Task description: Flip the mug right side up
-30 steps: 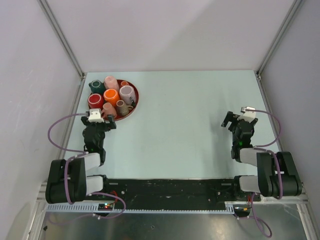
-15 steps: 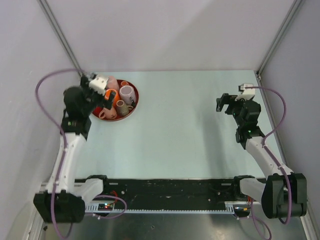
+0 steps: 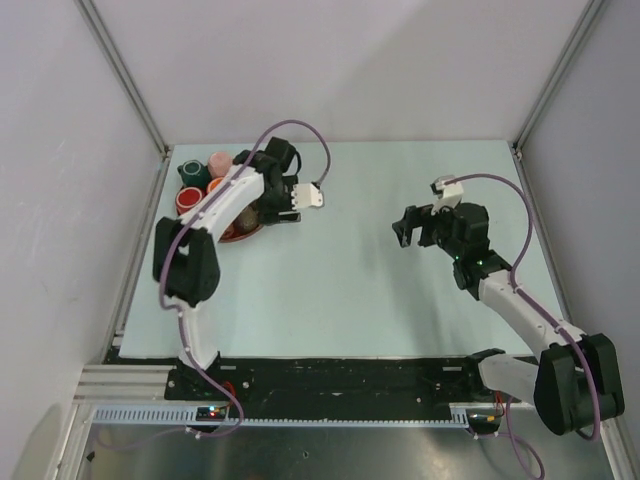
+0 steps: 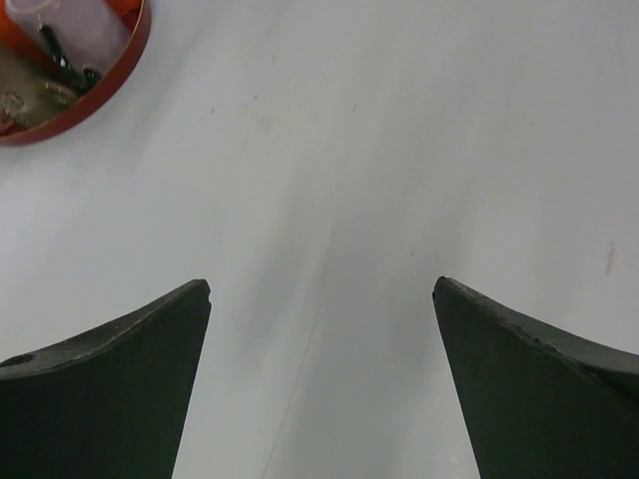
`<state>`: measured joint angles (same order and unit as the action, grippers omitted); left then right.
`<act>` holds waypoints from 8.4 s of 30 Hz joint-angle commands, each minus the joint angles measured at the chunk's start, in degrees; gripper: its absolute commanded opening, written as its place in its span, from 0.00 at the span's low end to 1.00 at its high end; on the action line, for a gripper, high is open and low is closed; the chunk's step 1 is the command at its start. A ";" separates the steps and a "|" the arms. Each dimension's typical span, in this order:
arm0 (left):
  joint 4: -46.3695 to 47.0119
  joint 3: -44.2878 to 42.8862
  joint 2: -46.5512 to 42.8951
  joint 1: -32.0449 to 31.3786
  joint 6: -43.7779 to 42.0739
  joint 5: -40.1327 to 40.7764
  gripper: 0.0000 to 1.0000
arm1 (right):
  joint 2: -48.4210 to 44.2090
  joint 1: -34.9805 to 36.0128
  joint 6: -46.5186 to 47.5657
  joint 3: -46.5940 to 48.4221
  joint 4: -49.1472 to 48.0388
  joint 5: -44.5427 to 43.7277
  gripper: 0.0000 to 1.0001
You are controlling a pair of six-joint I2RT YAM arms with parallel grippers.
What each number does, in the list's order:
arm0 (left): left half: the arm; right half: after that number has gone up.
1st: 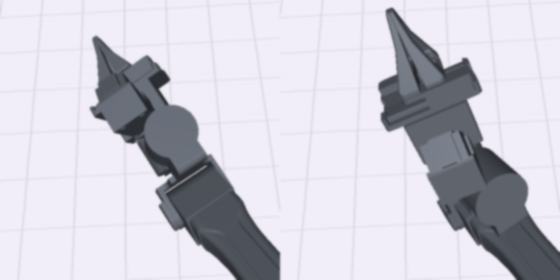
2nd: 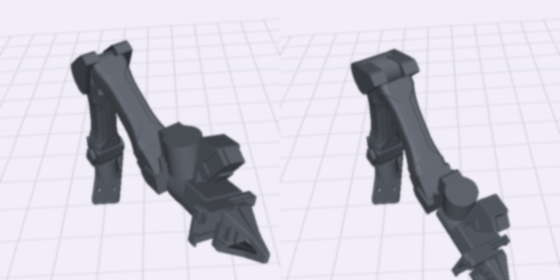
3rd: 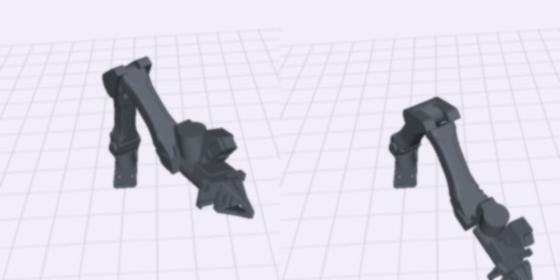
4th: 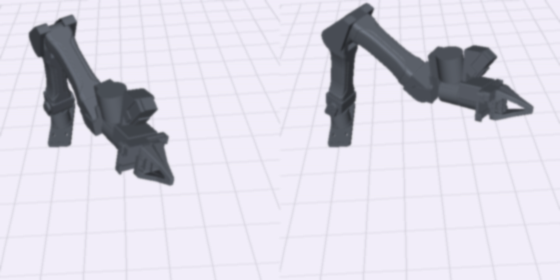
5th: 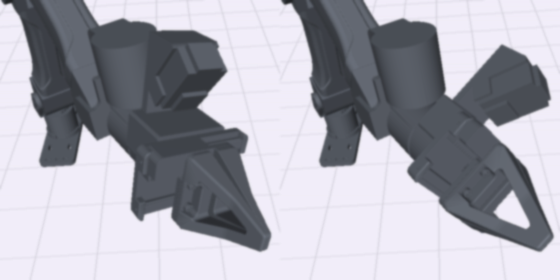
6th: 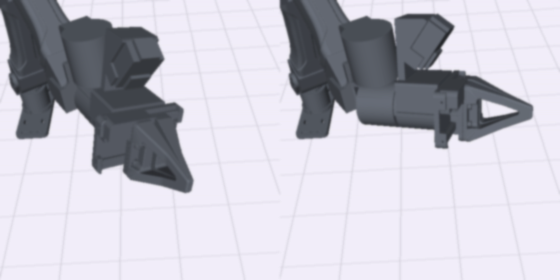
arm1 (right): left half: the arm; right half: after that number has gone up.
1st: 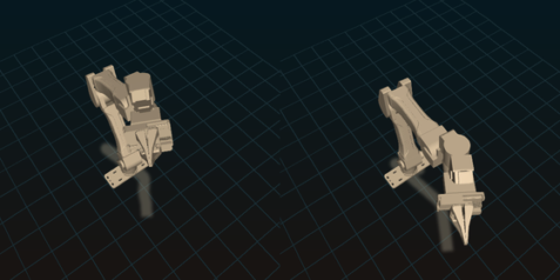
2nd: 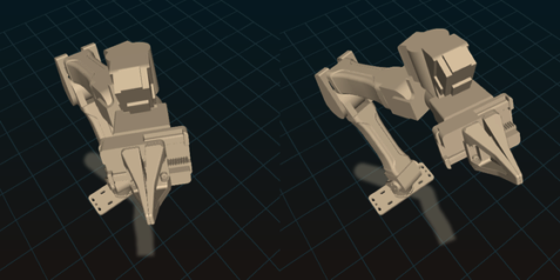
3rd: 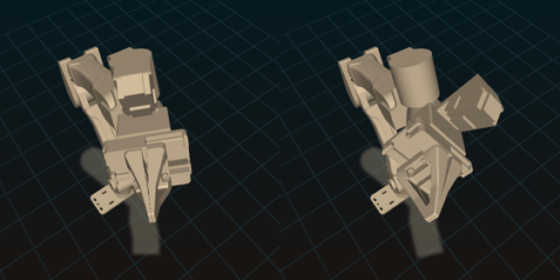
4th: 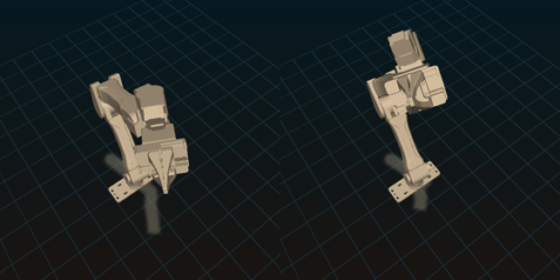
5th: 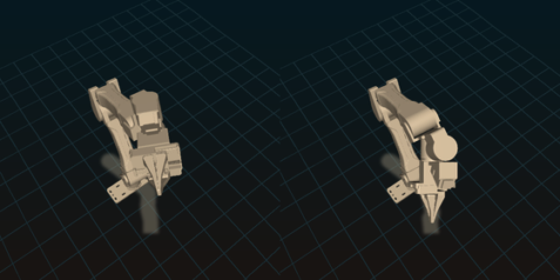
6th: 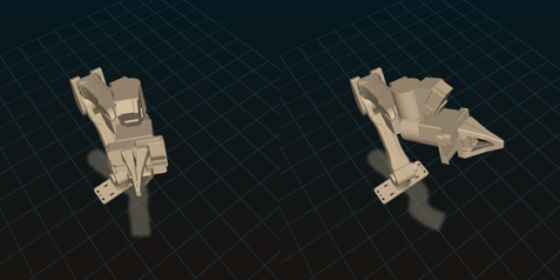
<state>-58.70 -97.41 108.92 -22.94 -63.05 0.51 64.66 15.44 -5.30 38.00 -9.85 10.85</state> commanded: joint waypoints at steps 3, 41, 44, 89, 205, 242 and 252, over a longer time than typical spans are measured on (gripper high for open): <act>-5.85 -11.98 9.49 1.59 -1.10 7.69 0.67 | 0.78 3.14 0.16 2.04 4.79 -1.20 1.00; 2.54 -7.57 12.90 3.51 -58.56 9.20 0.57 | 0.74 4.29 -1.64 2.01 8.63 -1.80 1.00; 4.61 -6.95 13.49 3.54 -59.59 9.17 0.55 | 0.77 4.33 -2.01 1.99 8.44 -1.39 1.00; 13.46 -16.53 8.21 1.19 -37.63 0.77 0.00 | 0.53 4.58 -7.01 8.57 10.92 4.35 1.00; 10.01 -5.78 15.10 5.56 -7.32 4.94 0.68 | 7.29 -27.22 -8.94 21.06 48.41 -7.52 0.99; 9.76 -21.67 -1.52 6.02 31.64 -13.55 0.00 | 5.14 2.46 -6.45 26.41 29.27 15.75 1.00; 9.74 -25.87 -7.19 5.45 51.01 -40.96 0.00 | 17.11 11.75 -24.57 29.63 -9.06 29.46 0.99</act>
<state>-50.30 -120.01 104.64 -17.12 -22.31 -26.61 78.08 26.24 -21.61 63.33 -0.03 35.07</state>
